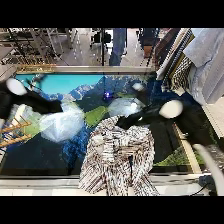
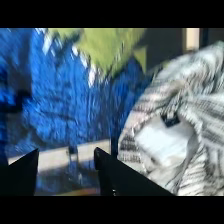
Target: Fold the clothes and pants, and hang the long-sleeved shirts on hangers.
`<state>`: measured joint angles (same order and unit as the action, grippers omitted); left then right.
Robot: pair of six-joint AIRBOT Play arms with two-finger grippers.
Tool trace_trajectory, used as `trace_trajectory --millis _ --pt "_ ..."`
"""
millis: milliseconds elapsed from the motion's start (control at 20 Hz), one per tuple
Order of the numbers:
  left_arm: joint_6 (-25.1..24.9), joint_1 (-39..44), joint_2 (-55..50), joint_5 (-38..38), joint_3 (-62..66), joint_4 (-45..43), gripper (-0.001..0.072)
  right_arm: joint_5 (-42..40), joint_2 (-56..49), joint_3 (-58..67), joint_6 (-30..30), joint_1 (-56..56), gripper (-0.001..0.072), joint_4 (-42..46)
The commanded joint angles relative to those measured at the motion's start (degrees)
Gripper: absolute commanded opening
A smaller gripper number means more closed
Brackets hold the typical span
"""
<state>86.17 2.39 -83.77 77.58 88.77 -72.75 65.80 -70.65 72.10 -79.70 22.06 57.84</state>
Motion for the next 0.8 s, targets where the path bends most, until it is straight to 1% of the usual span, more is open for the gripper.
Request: trace_trajectory --millis 0,100,200,250,400,450,500,550,600,650,700,750 --pt "-2.9 6.4 -2.7 -6.3 -12.0 0.8 0.0552 -4.1 -6.2 -5.2 -8.0 9.3 0.0496 6.7" --pt "-4.4 10.0 -4.9 -9.1 -15.1 4.4 0.0654 -8.2 -10.0 -5.1 -10.6 11.6 0.0495 7.7" --pt "-6.9 12.8 -7.9 -9.0 -15.1 10.0 0.0654 -9.7 -13.3 -4.6 -14.7 11.5 0.0493 10.1" --pt "-7.6 13.8 -9.2 -9.0 -15.1 12.0 0.0653 -10.0 -14.4 -4.5 -15.9 11.1 0.0471 11.6" --pt "-7.5 16.1 -12.9 -9.0 -15.1 13.3 0.0639 -11.8 -15.5 -3.9 -17.1 10.8 0.0456 13.4" --pt "-7.1 16.5 -13.9 -9.0 -15.1 13.2 0.0605 -12.9 -15.7 -3.9 -17.3 10.8 0.0456 13.4" --pt "-6.9 16.7 -14.7 -9.1 -15.1 13.3 0.0381 -13.0 -16.1 -3.9 -17.4 10.9 0.0456 13.1" --pt "-7.0 16.8 -15.2 -9.1 -15.1 13.2 0.0180 -12.3 -16.6 -3.9 -17.3 10.9 0.0456 12.1" --pt "-7.0 16.8 -15.4 -9.1 -15.1 13.2 0.0022 -11.6 -16.9 -3.9 -17.1 11.3 0.0458 11.1" --pt "-7.7 16.7 -15.4 -9.0 -15.1 12.9 0.0015 -10.7 -17.0 -3.9 -16.6 12.2 0.0467 10.3" --pt "-7.7 16.7 -15.2 -8.7 -15.1 12.0 0.0015 -9.8 -17.0 -3.9 -16.6 13.2 0.0511 10.0" --pt "-8.2 16.7 -14.8 -7.8 -15.1 11.1 0.0015 -8.2 -17.0 -3.9 -16.5 14.5 0.0514 10.3"
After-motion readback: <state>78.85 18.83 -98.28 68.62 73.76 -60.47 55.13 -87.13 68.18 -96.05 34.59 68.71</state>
